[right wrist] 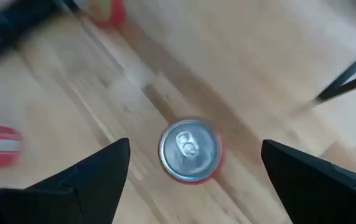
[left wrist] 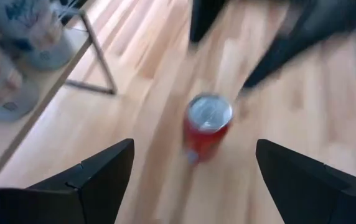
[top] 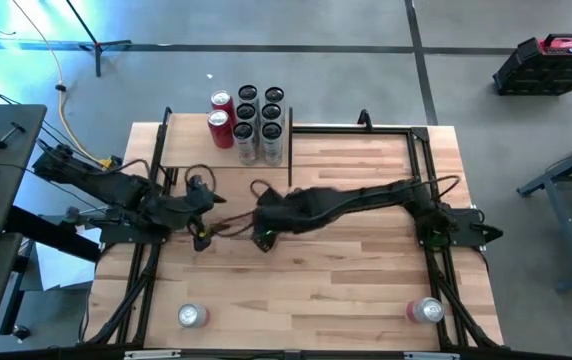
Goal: Place canned beverage on shelf
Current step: Put the red soda can on the shelf aligned with the other red soda cans
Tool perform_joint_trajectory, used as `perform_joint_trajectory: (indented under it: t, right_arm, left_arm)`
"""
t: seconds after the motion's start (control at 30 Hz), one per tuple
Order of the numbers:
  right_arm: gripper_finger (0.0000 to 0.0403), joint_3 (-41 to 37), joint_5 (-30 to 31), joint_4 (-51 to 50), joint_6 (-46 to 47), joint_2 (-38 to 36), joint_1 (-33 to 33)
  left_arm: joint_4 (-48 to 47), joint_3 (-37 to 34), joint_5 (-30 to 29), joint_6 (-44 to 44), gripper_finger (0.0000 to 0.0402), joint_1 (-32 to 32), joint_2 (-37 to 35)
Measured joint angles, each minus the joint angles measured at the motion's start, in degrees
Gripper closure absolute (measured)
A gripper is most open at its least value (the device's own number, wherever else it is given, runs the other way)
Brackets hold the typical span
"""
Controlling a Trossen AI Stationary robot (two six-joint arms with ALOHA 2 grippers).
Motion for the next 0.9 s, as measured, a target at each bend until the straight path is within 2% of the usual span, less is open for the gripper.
perform_joint_trajectory:
  t: [0.1, 0.27, 0.47, 0.6, 0.73, 0.9]
  right_arm:
    - [0.0054, 1.07, 2.91, -0.01, -2.79, -6.53, -0.46]
    - [0.0054, 1.97, 9.68, -0.26, -8.38, -10.08, -1.5]
    - [0.0054, 2.69, 19.8, -1.93, -11.64, -17.99, -2.14]
    - [0.0054, 2.14, 19.96, -6.12, -14.69, -19.88, -1.4]
    - [0.0054, 2.56, 22.37, -12.24, -14.45, -23.78, 0.05]
    - [0.0054, 2.23, 25.22, -22.62, -7.66, -25.37, 3.36]
  left_arm:
    - [3.18, 0.2, -0.94, 2.15, 0.0076, 1.14, 1.16]
    - [3.2, -0.89, 2.73, 3.65, 0.0076, 4.07, 3.12]
    - [10.22, -6.26, 5.51, -1.71, 0.0076, 4.92, 4.97]
    - [17.36, -7.53, 7.16, -7.55, 0.0076, 4.39, 6.26]
    - [24.46, -7.61, 5.07, -12.67, 0.0076, 2.59, 7.51]
    - [25.69, -3.6, -0.97, -15.48, 0.0076, -0.45, 10.56]
